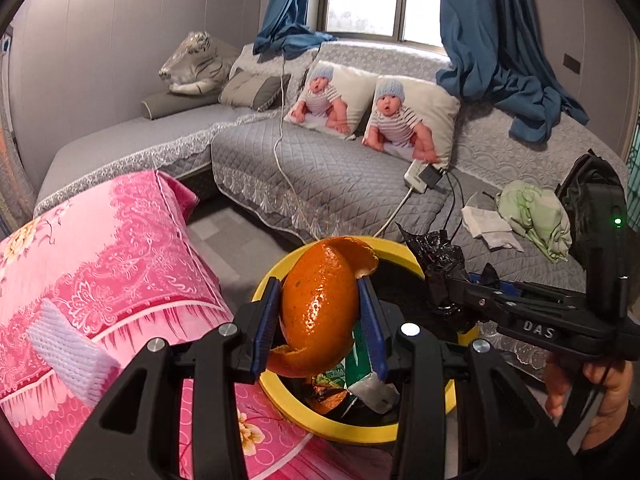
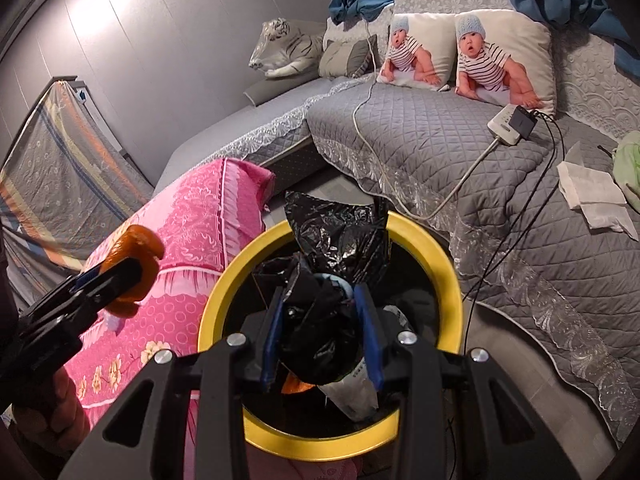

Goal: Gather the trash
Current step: 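Carry the orange peel and black bag over the yellow bin with both tools, then open both tools to drop the peel and bag into the bin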

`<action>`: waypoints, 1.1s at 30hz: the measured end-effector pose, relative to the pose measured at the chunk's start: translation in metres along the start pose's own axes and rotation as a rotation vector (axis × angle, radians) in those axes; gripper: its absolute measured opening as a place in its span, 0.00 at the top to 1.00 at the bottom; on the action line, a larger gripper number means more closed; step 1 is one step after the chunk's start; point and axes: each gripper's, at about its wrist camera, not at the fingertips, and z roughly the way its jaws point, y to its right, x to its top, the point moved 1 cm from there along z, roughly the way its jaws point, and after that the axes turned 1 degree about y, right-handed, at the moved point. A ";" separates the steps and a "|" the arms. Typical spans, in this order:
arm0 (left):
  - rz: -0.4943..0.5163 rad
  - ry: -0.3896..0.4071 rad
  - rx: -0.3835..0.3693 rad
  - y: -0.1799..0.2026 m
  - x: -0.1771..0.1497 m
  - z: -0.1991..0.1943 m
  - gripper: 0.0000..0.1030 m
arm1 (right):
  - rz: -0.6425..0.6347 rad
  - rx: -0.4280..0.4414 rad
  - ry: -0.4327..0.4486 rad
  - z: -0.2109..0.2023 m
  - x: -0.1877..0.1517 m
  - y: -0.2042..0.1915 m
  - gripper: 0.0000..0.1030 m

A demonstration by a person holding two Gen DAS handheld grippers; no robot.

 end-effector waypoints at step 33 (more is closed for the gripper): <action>-0.290 0.237 0.474 -0.170 -0.046 -0.121 0.10 | -0.079 0.130 -0.044 0.010 -0.010 -0.061 0.29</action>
